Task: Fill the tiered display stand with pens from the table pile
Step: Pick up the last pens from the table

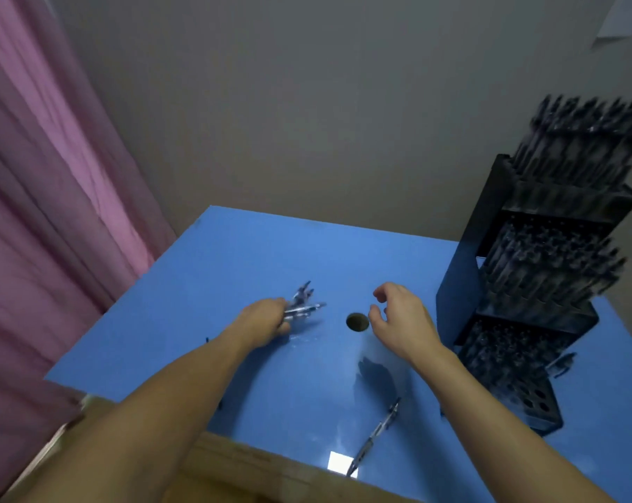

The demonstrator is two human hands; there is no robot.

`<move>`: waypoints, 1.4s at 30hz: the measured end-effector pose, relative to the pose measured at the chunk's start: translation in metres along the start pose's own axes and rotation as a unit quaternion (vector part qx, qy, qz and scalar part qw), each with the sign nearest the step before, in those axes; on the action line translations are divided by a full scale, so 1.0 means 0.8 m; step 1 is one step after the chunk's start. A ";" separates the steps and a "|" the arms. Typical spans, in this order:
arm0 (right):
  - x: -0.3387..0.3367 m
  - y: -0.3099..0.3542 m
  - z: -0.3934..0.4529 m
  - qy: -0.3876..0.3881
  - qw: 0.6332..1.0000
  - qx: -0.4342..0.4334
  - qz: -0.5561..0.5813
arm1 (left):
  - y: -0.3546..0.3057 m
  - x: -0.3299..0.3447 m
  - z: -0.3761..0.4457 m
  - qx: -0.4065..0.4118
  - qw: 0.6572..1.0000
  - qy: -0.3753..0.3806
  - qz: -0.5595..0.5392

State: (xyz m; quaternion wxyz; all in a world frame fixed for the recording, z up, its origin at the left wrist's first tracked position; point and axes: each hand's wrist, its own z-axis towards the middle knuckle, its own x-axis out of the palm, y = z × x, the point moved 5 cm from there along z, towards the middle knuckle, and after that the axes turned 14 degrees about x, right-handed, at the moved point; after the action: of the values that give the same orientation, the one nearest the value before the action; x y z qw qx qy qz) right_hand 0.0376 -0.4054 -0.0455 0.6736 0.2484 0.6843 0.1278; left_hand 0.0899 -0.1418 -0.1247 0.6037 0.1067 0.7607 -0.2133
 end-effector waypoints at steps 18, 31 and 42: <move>0.053 0.083 -0.070 0.094 0.986 -0.135 -0.027 | 0.062 0.035 -0.235 -0.421 0.822 -0.272 -0.270; 0.066 0.079 -0.056 0.098 0.989 -0.104 -0.024 | 0.034 0.040 -0.168 -0.373 0.894 -0.099 -0.229; 0.010 0.038 -0.035 0.052 0.998 -0.045 0.005 | -0.087 0.025 -0.093 -0.165 0.965 -0.046 -0.197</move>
State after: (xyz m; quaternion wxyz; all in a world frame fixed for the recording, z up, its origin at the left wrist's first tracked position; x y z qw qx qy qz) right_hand 0.0156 -0.3710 -0.0351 0.6473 0.2143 0.7103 0.1747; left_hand -0.0094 -0.1715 -0.1167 0.5930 -0.1568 0.7629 -0.2041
